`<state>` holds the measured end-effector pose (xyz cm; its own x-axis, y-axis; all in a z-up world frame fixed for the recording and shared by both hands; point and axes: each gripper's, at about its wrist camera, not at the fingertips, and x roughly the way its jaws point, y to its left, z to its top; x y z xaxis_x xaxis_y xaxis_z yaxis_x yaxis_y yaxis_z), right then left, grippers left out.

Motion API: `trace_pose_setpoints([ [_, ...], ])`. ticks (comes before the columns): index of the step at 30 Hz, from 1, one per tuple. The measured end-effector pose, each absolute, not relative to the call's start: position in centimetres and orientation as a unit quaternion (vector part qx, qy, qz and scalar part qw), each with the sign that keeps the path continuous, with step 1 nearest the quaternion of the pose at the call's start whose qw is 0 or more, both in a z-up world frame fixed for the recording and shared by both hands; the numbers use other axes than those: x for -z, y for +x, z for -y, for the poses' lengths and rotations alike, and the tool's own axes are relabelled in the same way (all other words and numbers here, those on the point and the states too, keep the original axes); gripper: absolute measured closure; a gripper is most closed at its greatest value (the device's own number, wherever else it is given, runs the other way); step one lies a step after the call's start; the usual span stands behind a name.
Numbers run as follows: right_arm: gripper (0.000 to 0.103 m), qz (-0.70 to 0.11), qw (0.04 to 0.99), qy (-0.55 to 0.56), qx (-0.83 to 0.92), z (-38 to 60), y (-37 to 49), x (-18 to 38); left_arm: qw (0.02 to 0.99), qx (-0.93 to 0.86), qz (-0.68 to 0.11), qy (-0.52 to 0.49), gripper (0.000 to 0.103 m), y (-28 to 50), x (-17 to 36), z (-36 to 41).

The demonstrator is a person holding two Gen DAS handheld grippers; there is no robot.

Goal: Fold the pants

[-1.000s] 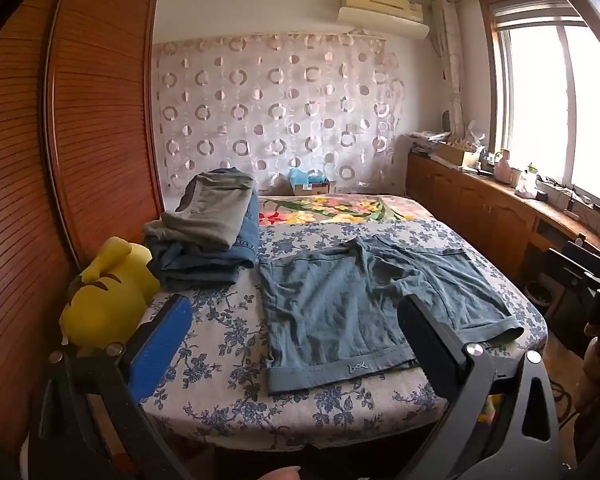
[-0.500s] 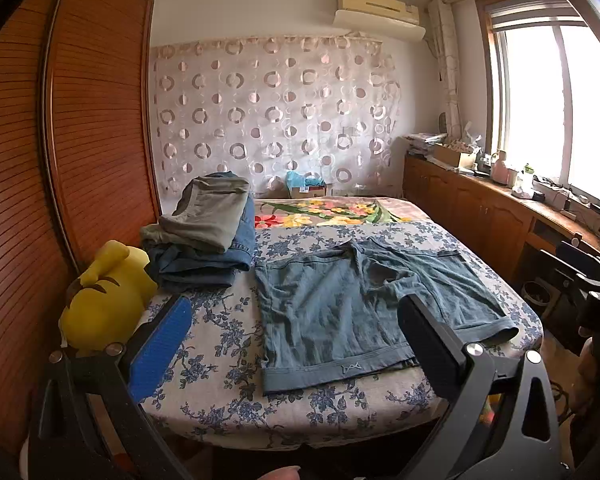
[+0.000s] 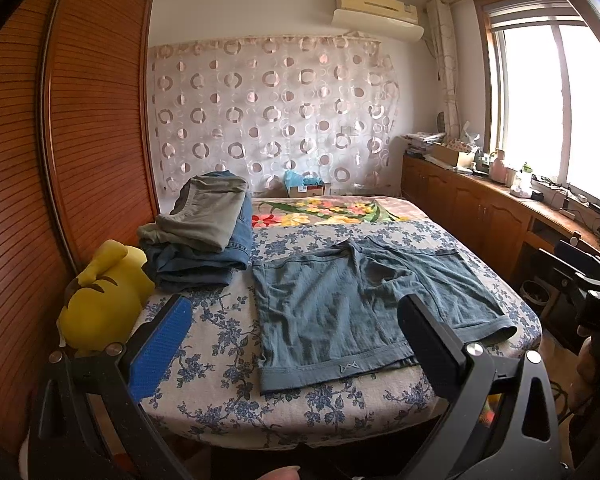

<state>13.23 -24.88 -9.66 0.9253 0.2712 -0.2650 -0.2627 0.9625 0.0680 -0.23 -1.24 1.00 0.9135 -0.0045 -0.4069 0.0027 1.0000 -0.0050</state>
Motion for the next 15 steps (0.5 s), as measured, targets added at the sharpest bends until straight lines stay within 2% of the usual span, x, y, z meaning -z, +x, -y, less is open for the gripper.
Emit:
trace_pose_setpoints([
  [15, 0.000, -0.137, 0.981, 0.016, -0.138, 24.87, 13.23, 9.52, 0.978, 0.002, -0.207, -0.002, 0.000, -0.51, -1.11, 1.42],
])
